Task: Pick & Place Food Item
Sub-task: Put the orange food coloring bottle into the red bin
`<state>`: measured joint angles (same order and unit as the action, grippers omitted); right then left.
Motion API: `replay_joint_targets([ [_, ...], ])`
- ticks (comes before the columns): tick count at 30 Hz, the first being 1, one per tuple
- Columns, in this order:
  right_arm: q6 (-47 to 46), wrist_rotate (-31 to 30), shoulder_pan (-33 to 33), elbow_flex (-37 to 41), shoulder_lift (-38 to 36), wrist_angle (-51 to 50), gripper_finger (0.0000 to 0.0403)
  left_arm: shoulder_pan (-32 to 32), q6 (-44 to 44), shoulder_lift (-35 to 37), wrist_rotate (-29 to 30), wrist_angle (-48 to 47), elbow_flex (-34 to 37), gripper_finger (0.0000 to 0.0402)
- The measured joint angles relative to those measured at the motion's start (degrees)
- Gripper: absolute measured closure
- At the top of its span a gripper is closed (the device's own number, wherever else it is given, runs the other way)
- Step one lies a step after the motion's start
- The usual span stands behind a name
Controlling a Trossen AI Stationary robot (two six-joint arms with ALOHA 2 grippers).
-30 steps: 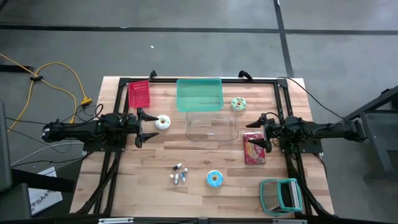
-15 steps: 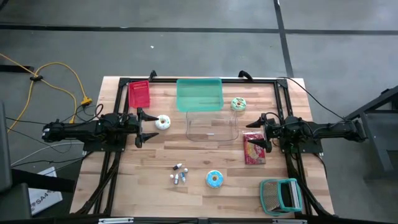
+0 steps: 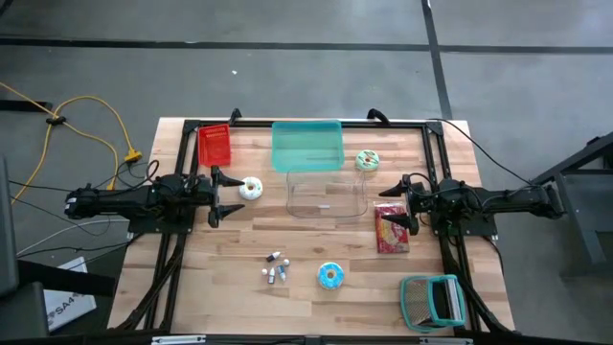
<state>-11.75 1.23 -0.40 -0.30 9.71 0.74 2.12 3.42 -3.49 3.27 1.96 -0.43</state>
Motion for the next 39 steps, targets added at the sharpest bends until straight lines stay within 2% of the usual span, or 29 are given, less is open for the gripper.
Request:
replay_joint_targets([
  [12, 0.0, 0.0, 0.0, 0.0, 0.0, 0.0, 0.0053, 0.0, 1.1, 0.0, 0.0, 2.5, -1.6, 0.0065],
  [19, 0.0, 0.0, 0.0, 0.0, 0.0, 0.0, 0.0053, 0.0, -1.1, 0.0, 0.0, 6.4, -5.4, 0.0065],
  [39, 0.0, 0.0, 0.0, 0.0, 0.0, 0.0, 0.0053, 0.0, -3.7, -0.8, 1.3, 6.0, -18.9, 0.0065],
])
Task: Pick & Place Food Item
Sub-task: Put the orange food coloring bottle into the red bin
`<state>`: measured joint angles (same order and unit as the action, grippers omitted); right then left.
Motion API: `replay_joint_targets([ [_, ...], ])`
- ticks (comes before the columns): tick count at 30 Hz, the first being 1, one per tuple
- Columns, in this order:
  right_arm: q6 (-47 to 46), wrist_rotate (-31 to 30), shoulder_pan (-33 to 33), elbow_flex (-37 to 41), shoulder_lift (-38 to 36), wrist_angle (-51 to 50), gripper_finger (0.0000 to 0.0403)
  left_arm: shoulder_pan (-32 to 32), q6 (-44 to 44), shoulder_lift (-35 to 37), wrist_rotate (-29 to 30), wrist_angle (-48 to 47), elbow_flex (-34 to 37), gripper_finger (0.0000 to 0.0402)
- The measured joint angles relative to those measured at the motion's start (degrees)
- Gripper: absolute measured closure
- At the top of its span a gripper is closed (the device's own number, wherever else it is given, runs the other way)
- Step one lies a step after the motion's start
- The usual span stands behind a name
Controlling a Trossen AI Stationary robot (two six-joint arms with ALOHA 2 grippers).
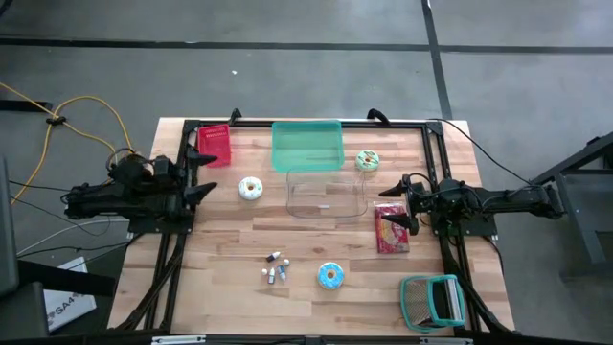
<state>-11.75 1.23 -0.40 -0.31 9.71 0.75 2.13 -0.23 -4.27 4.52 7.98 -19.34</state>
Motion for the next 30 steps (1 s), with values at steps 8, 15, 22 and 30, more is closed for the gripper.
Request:
replay_joint_targets([
  [8, 0.0, 0.0, 0.0, 0.0, 0.0, 0.0, 0.0053, 0.0, 0.1, -6.3, 0.1, -0.2, -5.0, 0.0065],
  [15, 0.0, 0.0, 0.0, 0.0, 0.0, 0.0, 0.0053, 0.0, -0.4, -11.8, 0.1, -0.2, -9.7, 0.0065],
  [22, 0.0, 0.0, 0.0, 0.0, 0.0, 0.0, 0.0053, 0.0, -0.4, -14.9, 0.1, -1.0, -11.0, 0.0065],
  [30, 0.0, 0.0, 0.0, 0.0, 0.0, 0.0, 0.0053, 0.0, -0.4, -17.7, 0.1, -3.5, -11.0, 0.0065],
])
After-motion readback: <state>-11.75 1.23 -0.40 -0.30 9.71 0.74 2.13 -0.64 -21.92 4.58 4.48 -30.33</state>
